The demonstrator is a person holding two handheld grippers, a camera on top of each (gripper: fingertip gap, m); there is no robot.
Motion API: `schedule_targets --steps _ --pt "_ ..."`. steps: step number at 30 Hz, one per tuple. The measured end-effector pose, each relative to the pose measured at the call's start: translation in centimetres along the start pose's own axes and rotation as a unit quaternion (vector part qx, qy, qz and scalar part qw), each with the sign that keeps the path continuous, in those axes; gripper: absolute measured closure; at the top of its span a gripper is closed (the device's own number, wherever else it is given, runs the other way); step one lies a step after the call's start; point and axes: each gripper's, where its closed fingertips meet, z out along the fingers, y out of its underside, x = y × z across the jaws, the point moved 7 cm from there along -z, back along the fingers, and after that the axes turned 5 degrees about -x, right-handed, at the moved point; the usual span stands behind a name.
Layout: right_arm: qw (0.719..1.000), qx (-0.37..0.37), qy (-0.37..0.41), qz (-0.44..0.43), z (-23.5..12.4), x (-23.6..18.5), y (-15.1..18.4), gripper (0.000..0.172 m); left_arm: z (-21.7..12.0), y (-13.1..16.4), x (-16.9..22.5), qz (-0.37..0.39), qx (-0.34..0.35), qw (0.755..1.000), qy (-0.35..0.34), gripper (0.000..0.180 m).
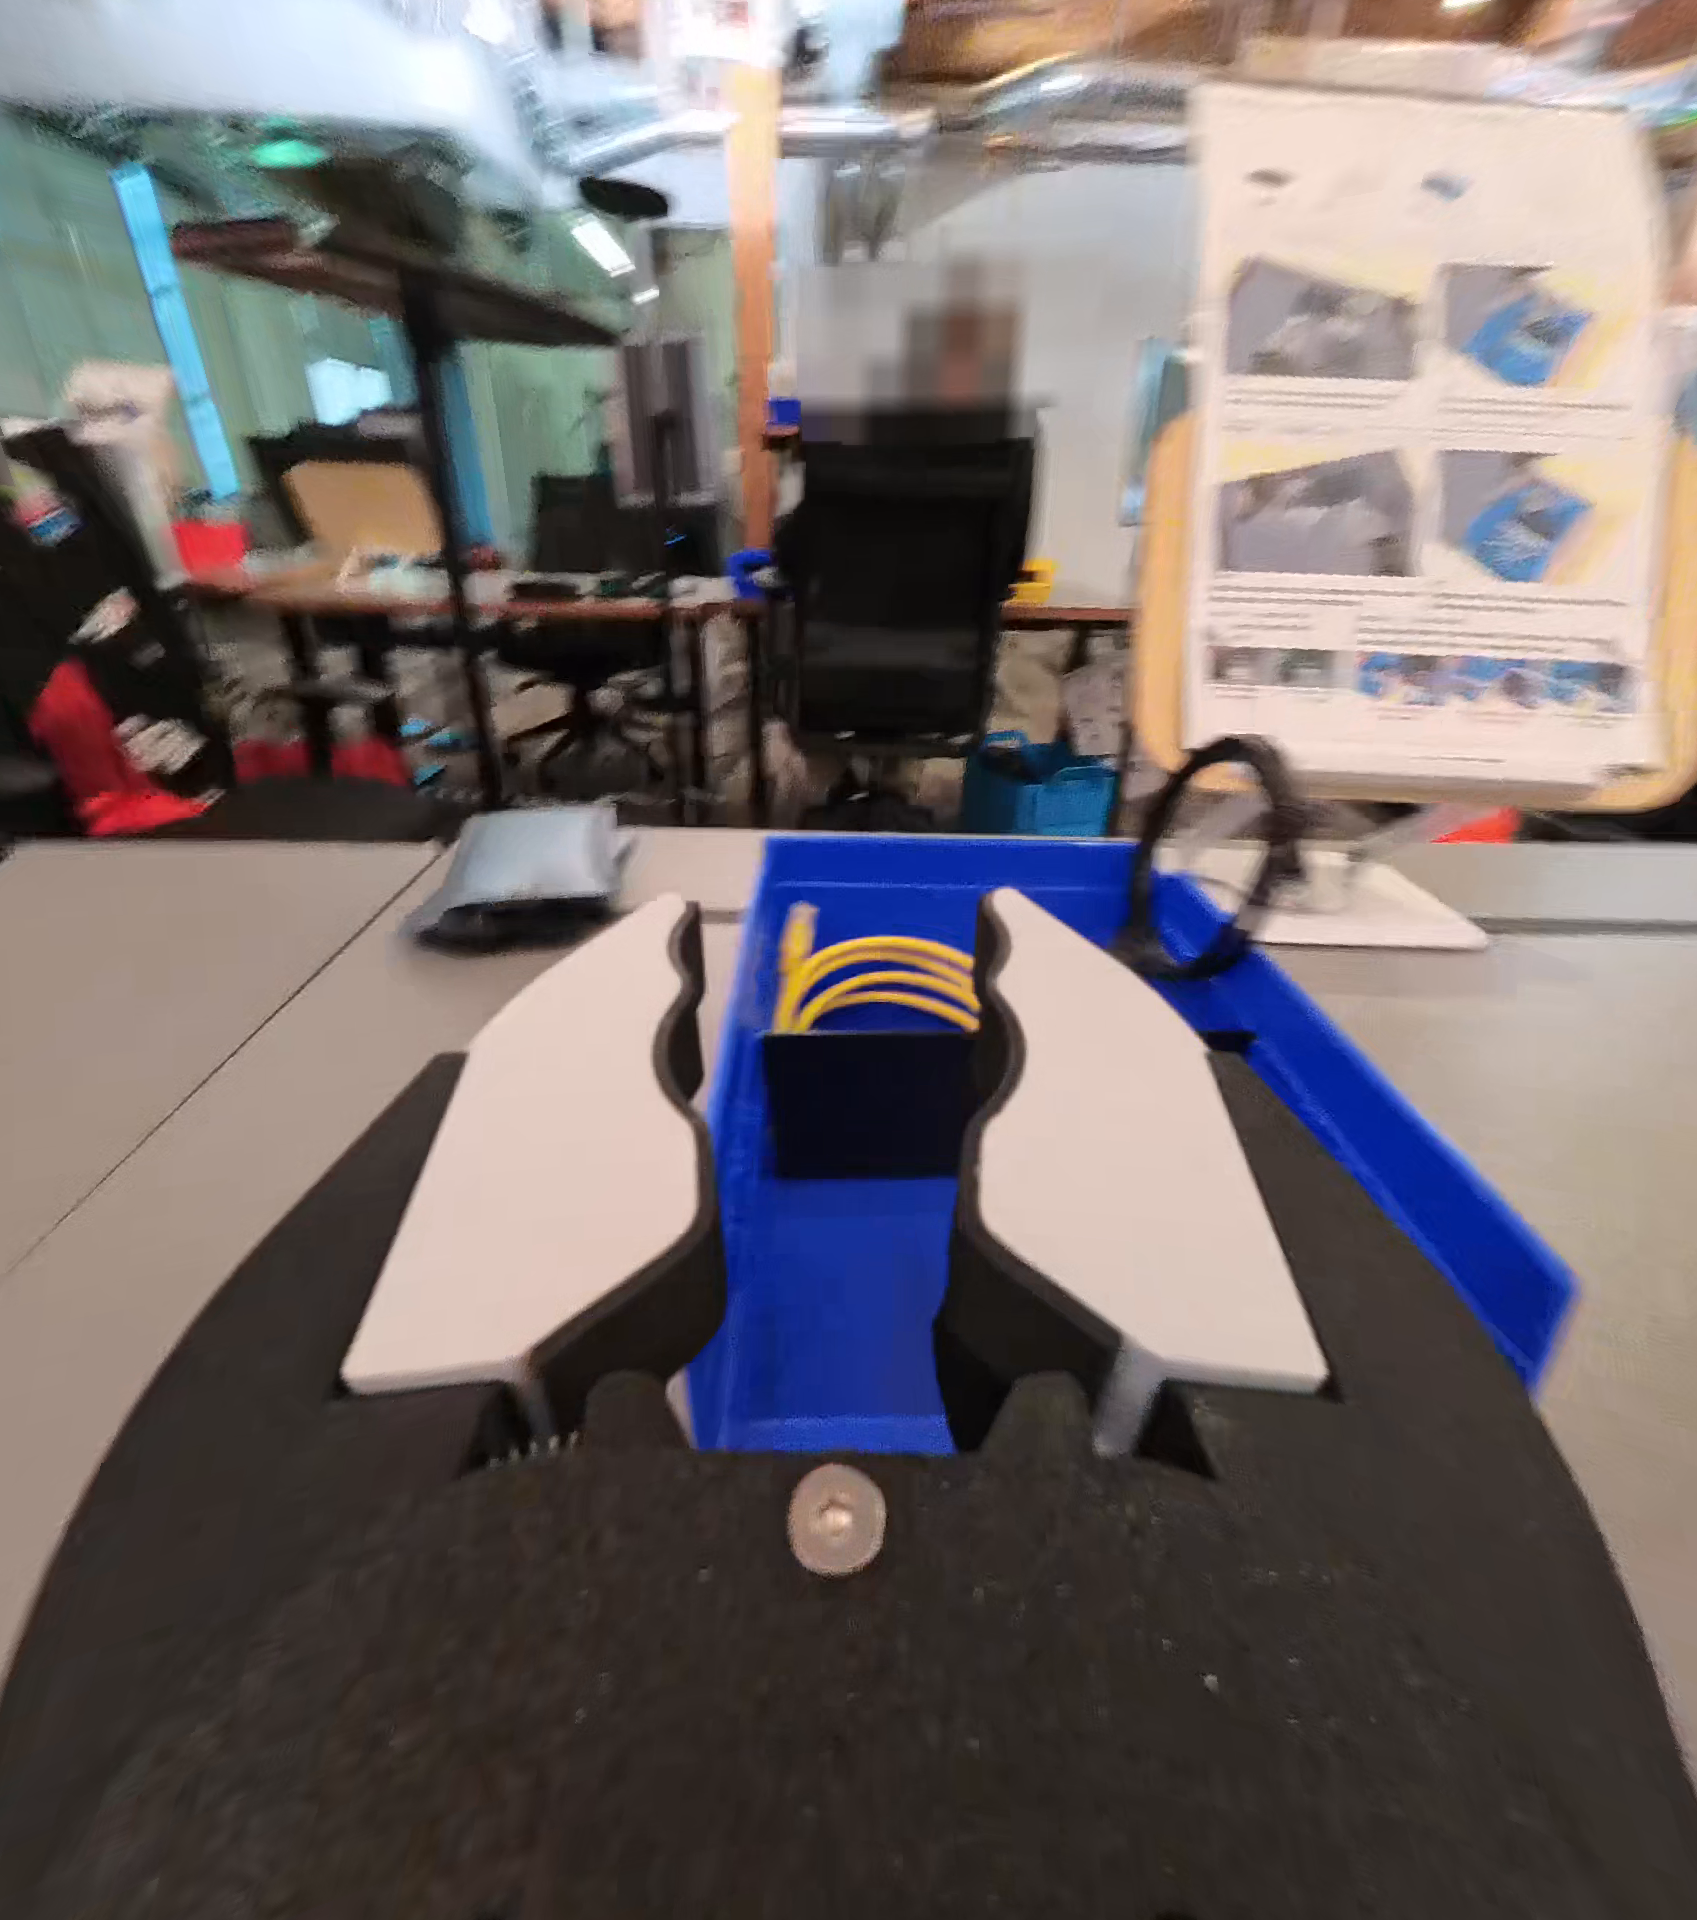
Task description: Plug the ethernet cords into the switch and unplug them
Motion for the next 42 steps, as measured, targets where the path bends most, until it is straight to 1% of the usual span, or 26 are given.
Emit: schedule_targets --steps 1,2,3,4,5,6,8,10,12,13,14,16,19,23,27,32,36,40,42 --pt "1.0 0.013 0.026 -0.002 -2.2 1.7 0.1 0.127 0.0 0.0 1.0 0.019 0.01 0.999 0.038 0.134" --pt "0.999 0.027 0.046 0.002 -4.4 3.6 0.3 0.128 0.1 0.4 1.9 0.037 0.012 0.997 0.062 0.133" --pt "0.998 0.037 0.058 0.008 -6.7 5.6 0.7 0.126 0.4 1.1 2.5 0.046 0.005 0.996 0.07 0.129" --pt "0.996 0.04 0.076 0.01 -9.0 7.8 1.3 0.124 0.7 1.7 3.1 0.047 -0.008 0.995 0.082 0.12" --pt "0.994 0.042 0.1 0.01 -11.4 10.2 2.2 0.126 0.8 2.3 3.7 0.04 -0.026 0.994 0.098 0.118" --pt "0.991 0.043 0.125 0.013 -13.8 12.6 3.2 0.132 0.8 2.7 4.2 0.029 -0.038 0.993 0.106 0.118" --pt "0.983 0.032 0.176 0.029 -18.3 17.0 6.1 0.138 0.0 3.5 5.3 -0.017 -0.043 0.991 0.129 0.12" --pt "0.974 0.02 0.214 0.064 -22.3 20.4 9.7 0.14 -1.0 4.2 6.3 -0.089 -0.048 0.982 0.16 0.124" --pt "0.965 0.013 0.245 0.092 -25.1 22.9 13.5 0.148 -1.9 5.2 7.5 -0.156 -0.065 0.963 0.209 0.125" --pt "0.961 0.007 0.251 0.114 -26.0 24.2 14.7 0.148 -2.4 5.9 7.9 -0.167 -0.085 0.957 0.221 0.127" --pt "0.958 0.005 0.252 0.139 -26.6 25.3 15.5 0.147 -2.8 6.6 8.1 -0.161 -0.104 0.957 0.217 0.128" --pt "0.952 0.026 0.251 0.171 -27.1 26.9 16.0 0.141 -3.3 7.5 7.8 -0.129 -0.14 0.964 0.187 0.129" --pt "0.953 0.017 0.245 0.178 -26.1 28.1 16.4 0.135 -3.6 7.4 7.1 -0.071 -0.148 0.978 0.13 0.132" --pt "0.951 0.026 0.244 0.189 -25.1 28.8 15.9 0.136 -4.3 7.5 6.7 0.012 -0.151 0.986 0.076 0.142" --pt "0.951 0.028 0.245 0.188 -25.1 28.4 15.8 0.136 -4.4 7.3 7.1 0.008 -0.148 0.985 0.089 0.143" --pt "0.952 0.022 0.247 0.181 -25.7 27.9 16.1 0.137 -3.5 7.7 7.0 -0.001 -0.163 0.982 0.096 0.143" --pt "0.951 0.019 0.248 0.184 -26.2 27.9 16.4 0.141 -3.2 7.6 7.7 -0.015 -0.164 0.978 0.126 0.153" --pt "0.953 0.019 0.238 0.187 -26.3 27.7 16.4 0.143 -3.4 6.7 9.0 -0.013 -0.154 0.976 0.154 0.153" --pt "0.955 0.02 0.233 0.18 -26.2 27.5 16.2 0.143 -2.9 6.0 9.8 -0.007 -0.166 0.969 0.181 0.149"
